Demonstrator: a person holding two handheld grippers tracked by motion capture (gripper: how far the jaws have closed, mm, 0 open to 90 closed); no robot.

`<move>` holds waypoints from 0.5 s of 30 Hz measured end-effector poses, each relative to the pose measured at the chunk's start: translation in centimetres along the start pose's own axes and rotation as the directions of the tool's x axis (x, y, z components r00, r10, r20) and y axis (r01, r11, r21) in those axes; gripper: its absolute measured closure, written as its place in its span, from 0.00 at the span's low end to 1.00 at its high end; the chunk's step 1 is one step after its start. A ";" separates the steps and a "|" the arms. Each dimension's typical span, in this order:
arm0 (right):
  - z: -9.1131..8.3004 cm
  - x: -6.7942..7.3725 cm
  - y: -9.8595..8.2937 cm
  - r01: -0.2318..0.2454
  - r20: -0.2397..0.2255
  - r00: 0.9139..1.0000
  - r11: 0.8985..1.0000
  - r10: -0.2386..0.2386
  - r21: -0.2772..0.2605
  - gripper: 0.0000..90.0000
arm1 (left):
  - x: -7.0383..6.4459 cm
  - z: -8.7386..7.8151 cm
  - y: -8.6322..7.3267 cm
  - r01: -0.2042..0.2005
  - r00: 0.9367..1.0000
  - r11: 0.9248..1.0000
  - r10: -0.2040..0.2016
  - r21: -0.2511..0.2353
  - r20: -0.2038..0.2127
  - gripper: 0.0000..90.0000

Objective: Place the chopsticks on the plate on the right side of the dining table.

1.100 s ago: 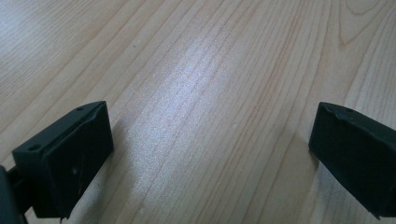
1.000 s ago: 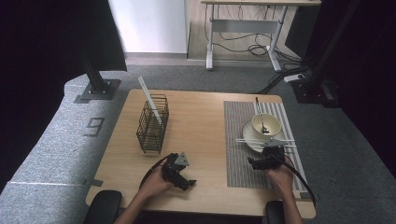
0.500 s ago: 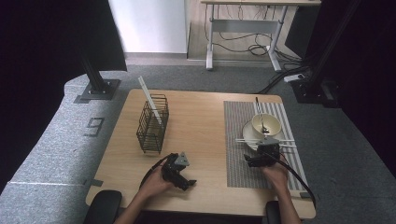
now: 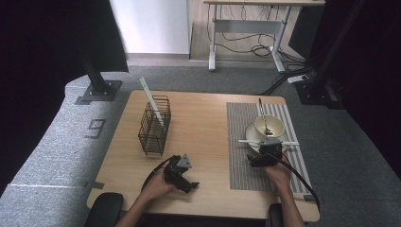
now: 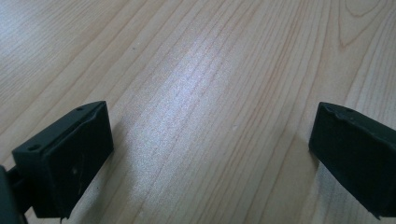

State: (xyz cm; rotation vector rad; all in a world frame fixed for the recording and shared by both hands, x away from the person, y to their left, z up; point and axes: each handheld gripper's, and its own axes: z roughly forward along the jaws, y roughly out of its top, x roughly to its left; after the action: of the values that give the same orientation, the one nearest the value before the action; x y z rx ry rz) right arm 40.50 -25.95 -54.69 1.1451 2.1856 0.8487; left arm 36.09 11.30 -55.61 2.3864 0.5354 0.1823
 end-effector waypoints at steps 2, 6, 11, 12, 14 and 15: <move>0.0 0.0 0.0 0.003 0.003 1.000 1.000 -0.003 -0.004 0.01 | 0.0 0.0 0.0 0.000 1.000 1.000 0.000 0.000 0.000 0.00; 0.1 0.1 0.1 0.013 0.003 1.000 1.000 -0.013 -0.002 0.01 | 0.0 0.0 0.0 0.000 1.000 1.000 0.000 0.001 0.000 0.00; -0.2 0.1 0.2 0.005 -0.003 1.000 1.000 -0.005 -0.001 0.01 | 0.0 0.0 0.0 0.000 1.000 1.000 0.000 0.000 0.000 0.00; -0.4 0.0 0.2 0.003 -0.001 1.000 1.000 -0.003 -0.004 0.01 | 0.0 0.0 0.0 0.000 1.000 1.000 0.000 0.001 0.000 0.00; -0.9 -0.2 0.3 -0.009 0.003 1.000 1.000 0.009 -0.013 0.01 | 0.0 0.0 0.0 0.000 1.000 1.000 0.000 0.000 0.000 0.00; -1.2 -0.4 0.3 -0.015 0.010 1.000 1.000 0.015 -0.017 0.01 | 0.0 0.0 0.0 0.000 1.000 1.000 0.000 0.000 0.000 0.00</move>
State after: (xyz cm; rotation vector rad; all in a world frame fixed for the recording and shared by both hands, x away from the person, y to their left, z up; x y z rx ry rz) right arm 40.05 -26.49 -53.64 1.1567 2.1597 0.8649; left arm 36.09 11.30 -55.61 2.3866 0.5351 0.1823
